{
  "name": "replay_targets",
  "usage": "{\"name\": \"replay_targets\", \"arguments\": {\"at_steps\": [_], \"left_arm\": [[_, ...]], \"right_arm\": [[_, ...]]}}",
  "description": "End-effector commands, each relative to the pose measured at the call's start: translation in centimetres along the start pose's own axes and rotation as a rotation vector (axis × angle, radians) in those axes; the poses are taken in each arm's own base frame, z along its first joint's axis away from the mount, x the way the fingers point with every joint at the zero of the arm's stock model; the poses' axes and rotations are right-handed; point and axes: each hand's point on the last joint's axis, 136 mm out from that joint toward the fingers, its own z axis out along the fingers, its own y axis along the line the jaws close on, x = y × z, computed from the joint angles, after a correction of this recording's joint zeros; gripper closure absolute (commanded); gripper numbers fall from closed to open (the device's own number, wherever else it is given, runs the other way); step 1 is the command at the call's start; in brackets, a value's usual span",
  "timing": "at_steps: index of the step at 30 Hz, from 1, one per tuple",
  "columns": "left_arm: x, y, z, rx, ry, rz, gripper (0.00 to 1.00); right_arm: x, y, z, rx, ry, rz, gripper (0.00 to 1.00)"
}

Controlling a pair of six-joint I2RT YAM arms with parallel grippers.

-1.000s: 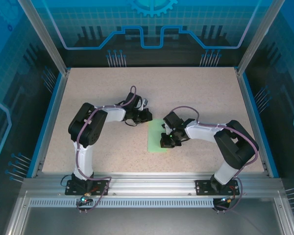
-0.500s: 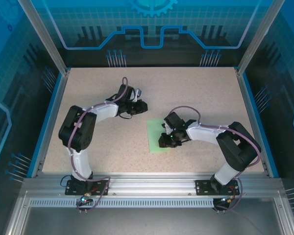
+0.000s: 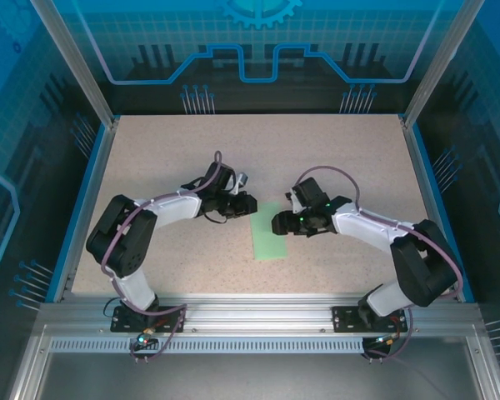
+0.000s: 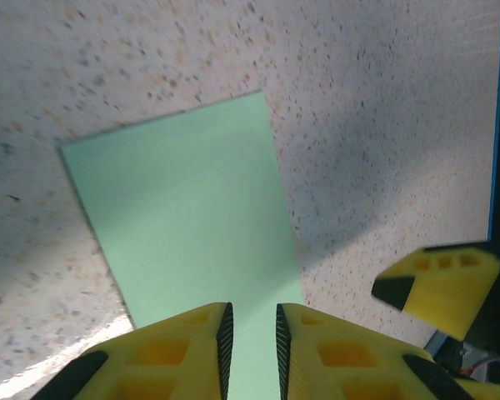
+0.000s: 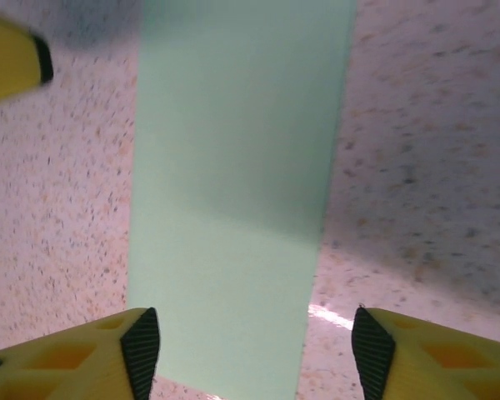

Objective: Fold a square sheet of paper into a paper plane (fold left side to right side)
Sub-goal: Fold the triangle a second time at the center of the table.

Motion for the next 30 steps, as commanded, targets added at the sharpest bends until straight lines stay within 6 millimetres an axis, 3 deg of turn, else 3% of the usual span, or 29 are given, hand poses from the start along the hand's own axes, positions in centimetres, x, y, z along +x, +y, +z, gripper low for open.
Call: {"name": "replay_targets", "arguments": {"at_steps": [1, 9, 17, 30], "left_arm": [[1.3, 1.4, 1.1, -0.033, 0.049, -0.048, 0.76], [2.0, 3.1, 3.5, -0.071, 0.086, -0.073, 0.77], [2.6, 4.2, 4.1, -0.117, 0.106, -0.056, 0.77], [2.8, 4.2, 4.5, -0.113, 0.114, -0.044, 0.77]], "right_arm": [[0.4, -0.5, -0.6, -0.046, -0.01, 0.047, 0.28], [1.7, -0.2, -0.9, -0.131, 0.016, 0.093, 0.22], [3.1, 1.1, -0.2, -0.205, 0.147, 0.148, 0.34], [2.0, 1.1, 1.2, -0.222, 0.191, 0.24, 0.36]]}}
